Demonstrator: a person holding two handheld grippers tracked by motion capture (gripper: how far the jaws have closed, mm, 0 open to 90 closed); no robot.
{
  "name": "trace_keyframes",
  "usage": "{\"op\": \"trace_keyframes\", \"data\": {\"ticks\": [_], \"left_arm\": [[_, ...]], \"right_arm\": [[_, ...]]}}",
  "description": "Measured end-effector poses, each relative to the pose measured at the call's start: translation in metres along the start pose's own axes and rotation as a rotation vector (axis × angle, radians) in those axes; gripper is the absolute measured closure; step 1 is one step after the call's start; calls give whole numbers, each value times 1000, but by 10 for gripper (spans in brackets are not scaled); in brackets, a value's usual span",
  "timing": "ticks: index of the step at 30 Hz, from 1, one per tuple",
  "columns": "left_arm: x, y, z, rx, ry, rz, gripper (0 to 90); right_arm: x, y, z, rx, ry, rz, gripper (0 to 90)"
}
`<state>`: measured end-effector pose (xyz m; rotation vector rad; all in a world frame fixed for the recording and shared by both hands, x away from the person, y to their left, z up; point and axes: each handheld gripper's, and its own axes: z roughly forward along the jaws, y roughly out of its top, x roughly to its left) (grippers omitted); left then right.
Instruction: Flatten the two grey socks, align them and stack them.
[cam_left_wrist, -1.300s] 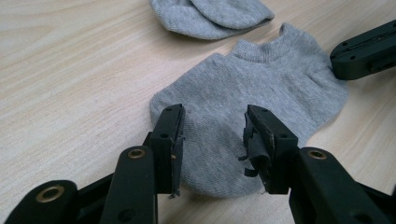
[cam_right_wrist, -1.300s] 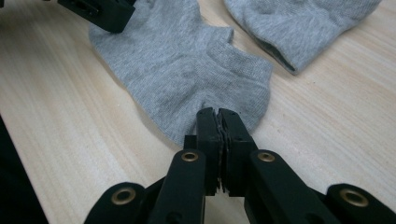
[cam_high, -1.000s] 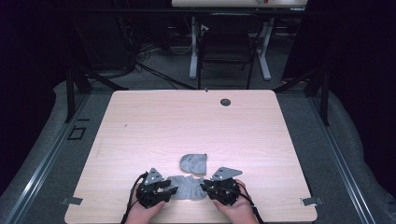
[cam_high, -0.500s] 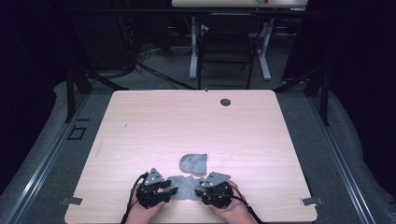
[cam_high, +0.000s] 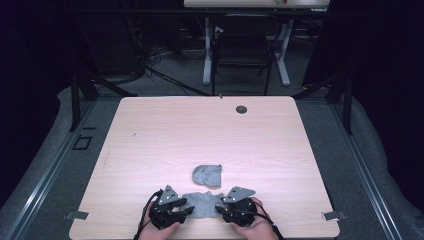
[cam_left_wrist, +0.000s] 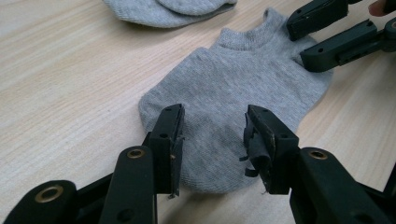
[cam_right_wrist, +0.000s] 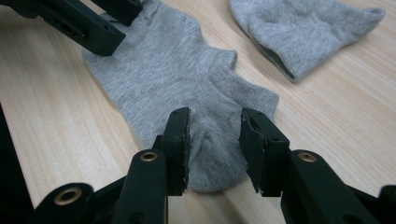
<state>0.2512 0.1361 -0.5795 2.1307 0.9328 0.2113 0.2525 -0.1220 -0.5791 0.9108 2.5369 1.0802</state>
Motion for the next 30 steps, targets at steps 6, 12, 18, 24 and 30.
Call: {"op": "trace_keyframes", "data": {"ticks": [6, 12, 18, 24, 30], "left_arm": [[-1, 0, 0, 7, -13, 1, 572], [-2, 2, 0, 5, -29, 10, 539], [-2, 5, -3, -10, -39, 0, 509], [8, 9, -9, -42, -22, -24, 472], [17, 12, -12, -69, 2, -38, 462]], "right_arm": [[0, -1, -4, 18, 6, 8, 633], [-1, 0, -6, 18, 8, 8, 602], [-4, 3, -12, -44, -2, 31, 583], [-10, 7, -15, -55, -5, 53, 522], [-13, 11, -12, -50, -18, 38, 510]]}}
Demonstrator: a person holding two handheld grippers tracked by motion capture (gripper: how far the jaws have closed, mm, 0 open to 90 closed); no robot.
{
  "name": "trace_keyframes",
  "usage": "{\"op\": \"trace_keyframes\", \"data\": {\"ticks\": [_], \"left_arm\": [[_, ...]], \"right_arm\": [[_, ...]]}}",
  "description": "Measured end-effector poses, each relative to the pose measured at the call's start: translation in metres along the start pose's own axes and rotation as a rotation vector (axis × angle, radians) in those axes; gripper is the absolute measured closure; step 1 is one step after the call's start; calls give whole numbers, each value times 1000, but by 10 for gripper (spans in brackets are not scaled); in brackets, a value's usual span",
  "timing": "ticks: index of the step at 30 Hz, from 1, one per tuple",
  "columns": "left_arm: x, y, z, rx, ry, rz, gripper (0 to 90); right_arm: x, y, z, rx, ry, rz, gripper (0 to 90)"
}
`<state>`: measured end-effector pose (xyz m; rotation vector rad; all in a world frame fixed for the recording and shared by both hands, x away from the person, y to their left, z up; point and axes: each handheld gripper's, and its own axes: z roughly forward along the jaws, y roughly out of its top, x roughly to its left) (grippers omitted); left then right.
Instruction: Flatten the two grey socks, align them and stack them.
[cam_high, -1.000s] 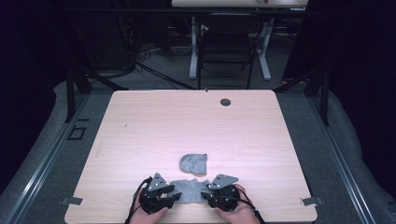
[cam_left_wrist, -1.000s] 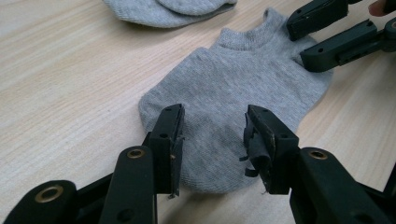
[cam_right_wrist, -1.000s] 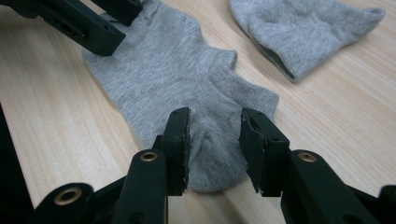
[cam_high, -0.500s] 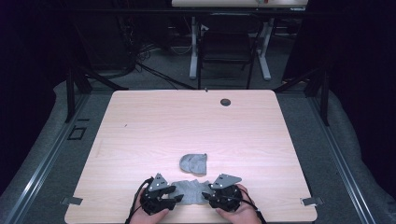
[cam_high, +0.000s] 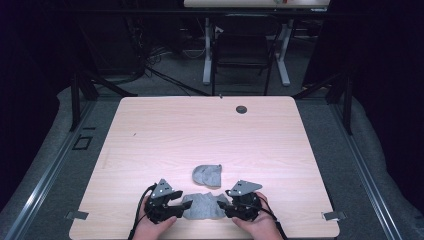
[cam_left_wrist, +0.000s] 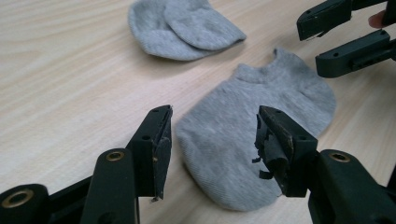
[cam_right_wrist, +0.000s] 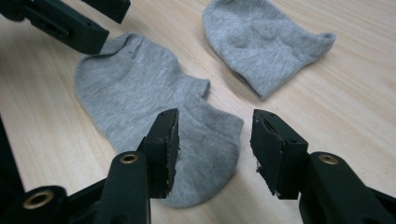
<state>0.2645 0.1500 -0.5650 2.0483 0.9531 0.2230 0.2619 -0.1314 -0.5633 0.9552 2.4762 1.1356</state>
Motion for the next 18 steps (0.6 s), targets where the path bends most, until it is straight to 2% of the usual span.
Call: {"op": "trace_keyframes", "data": {"ticks": [2, 9, 14, 17, 18], "left_arm": [[5, 2, -1, 0, 8, 5, 462], [14, 10, -1, -11, 30, 9, 464], [18, 18, 1, -19, 53, 9, 466], [19, 21, 2, -18, 48, 8, 470], [21, 24, 4, -13, 48, 21, 473]], "right_arm": [[-1, 3, 1, 8, -5, -21, 498], [-7, 14, 2, 20, 14, -18, 492], [-14, 21, 4, 2, -5, 7, 439], [-17, 24, 6, -2, -8, 19, 430], [-20, 27, 7, 1, -12, 27, 437]]}}
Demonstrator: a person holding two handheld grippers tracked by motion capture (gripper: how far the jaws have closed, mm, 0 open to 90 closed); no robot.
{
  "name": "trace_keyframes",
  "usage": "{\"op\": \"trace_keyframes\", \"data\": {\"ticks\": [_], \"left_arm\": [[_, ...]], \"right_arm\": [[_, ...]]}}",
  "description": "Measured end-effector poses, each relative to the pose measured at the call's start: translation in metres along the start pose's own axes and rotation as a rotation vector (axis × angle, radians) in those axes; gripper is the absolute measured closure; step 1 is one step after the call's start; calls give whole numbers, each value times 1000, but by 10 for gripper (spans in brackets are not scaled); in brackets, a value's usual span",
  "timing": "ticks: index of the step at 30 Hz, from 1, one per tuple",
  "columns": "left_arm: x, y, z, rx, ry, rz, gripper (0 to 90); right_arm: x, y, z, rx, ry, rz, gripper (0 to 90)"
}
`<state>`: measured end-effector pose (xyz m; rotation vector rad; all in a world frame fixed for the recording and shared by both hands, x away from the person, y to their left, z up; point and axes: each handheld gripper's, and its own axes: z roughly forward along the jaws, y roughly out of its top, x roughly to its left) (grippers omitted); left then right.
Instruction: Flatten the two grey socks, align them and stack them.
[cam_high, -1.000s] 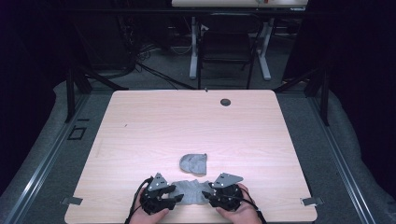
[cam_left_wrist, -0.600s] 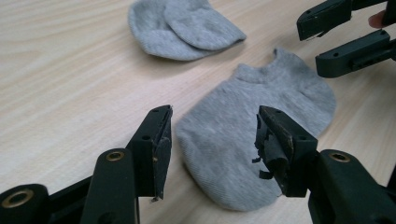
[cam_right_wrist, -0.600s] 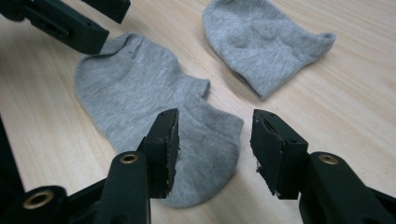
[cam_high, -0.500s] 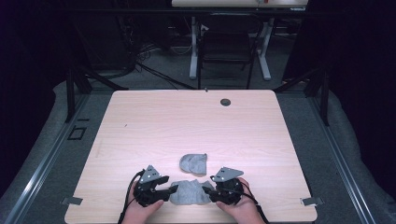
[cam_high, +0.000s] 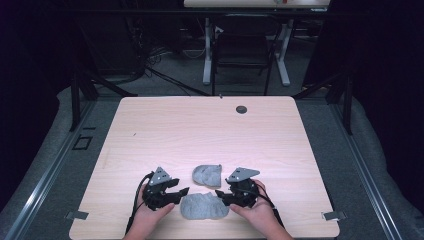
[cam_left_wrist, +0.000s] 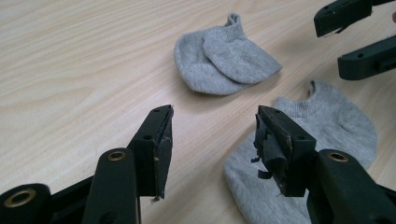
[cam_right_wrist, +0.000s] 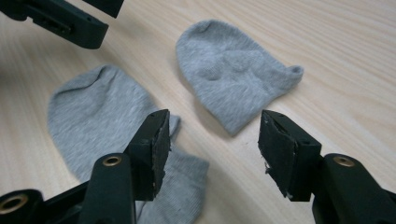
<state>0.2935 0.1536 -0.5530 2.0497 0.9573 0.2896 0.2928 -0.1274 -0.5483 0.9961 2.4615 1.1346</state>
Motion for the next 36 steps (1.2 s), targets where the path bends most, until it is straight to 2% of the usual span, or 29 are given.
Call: {"op": "trace_keyframes", "data": {"ticks": [3, 4, 6, 8, 13, 17, 22, 26, 36], "left_arm": [[2, 3, 2, -6, -8, 11, 480], [3, 5, 4, -8, -15, 11, 484], [6, 11, 8, -13, -17, 7, 497], [7, 14, 9, -13, -13, 2, 520], [12, 24, 22, -5, 12, -5, 551], [14, 30, 31, 1, 27, -13, 595], [15, 34, 41, 14, 39, -6, 620], [17, 36, 51, 39, 41, -28, 658], [19, 35, 59, 58, 48, -39, 705]], "right_arm": [[-3, 4, 1, 4, 0, 6, 452], [-4, 8, 3, 6, -22, 0, 473], [-5, 13, 6, 21, -36, -10, 495], [-6, 15, 7, 18, -33, -6, 503], [-8, 29, 14, 4, -55, -3, 615], [-9, 32, 19, 0, -51, 4, 653], [-9, 33, 26, 22, -57, -10, 660], [-9, 32, 30, 29, -53, -5, 660], [-9, 31, 34, 37, -53, 2, 685]]}}
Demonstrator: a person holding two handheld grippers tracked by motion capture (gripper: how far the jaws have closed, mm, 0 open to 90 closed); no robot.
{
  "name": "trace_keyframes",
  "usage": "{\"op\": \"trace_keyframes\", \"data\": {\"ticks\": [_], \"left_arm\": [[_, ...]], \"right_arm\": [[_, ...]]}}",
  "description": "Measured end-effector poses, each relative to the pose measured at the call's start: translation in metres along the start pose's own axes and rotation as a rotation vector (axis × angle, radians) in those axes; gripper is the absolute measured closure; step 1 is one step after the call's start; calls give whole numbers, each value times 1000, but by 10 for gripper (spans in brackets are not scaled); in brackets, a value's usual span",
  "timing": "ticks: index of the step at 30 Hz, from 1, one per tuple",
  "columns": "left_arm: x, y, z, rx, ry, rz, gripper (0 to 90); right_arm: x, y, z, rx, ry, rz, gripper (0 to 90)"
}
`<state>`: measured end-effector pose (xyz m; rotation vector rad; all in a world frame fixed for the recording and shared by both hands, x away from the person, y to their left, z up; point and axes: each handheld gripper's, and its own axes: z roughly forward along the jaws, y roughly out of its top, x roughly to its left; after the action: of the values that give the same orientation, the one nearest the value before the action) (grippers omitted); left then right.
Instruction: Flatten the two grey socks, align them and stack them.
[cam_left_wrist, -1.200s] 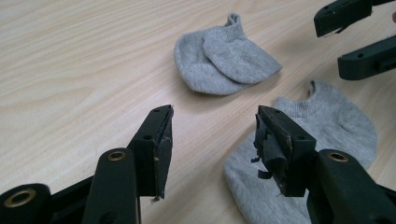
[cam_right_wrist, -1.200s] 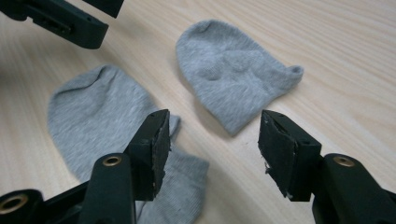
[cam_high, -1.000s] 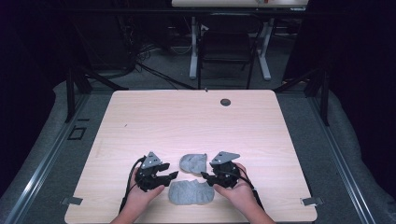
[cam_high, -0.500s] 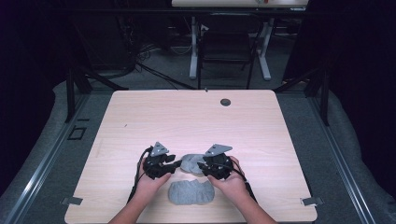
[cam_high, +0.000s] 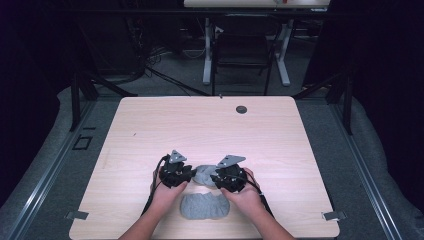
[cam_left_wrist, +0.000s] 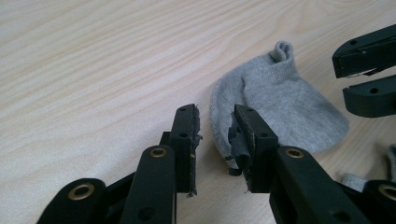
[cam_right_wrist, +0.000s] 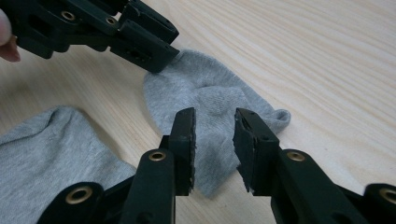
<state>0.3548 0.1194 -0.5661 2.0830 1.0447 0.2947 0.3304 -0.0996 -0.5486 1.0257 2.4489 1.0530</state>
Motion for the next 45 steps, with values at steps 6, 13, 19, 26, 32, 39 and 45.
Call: {"op": "trace_keyframes", "data": {"ticks": [6, 13, 19, 26, 32, 39, 45], "left_arm": [[-2, -2, 3, 4, -5, -2, 778], [-1, -6, 0, 12, -3, -6, 876], [-1, -8, -3, 10, -6, -12, 885], [-1, -10, -5, 10, -11, -14, 887], [-2, -10, -5, 8, -11, -21, 887], [-1, -10, -4, 6, -12, -21, 888], [-1, -10, -4, 6, -14, -22, 888]], "right_arm": [[0, 0, 3, 13, 4, -3, 685], [6, 0, 9, 13, 0, 2, 699], [10, 1, 13, 13, 16, -5, 700], [19, 4, 22, 18, 38, -7, 709], [22, 6, 29, 27, 35, -8, 713], [24, 6, 36, 28, 34, 5, 698], [23, 5, 41, 38, 28, 11, 711]]}}
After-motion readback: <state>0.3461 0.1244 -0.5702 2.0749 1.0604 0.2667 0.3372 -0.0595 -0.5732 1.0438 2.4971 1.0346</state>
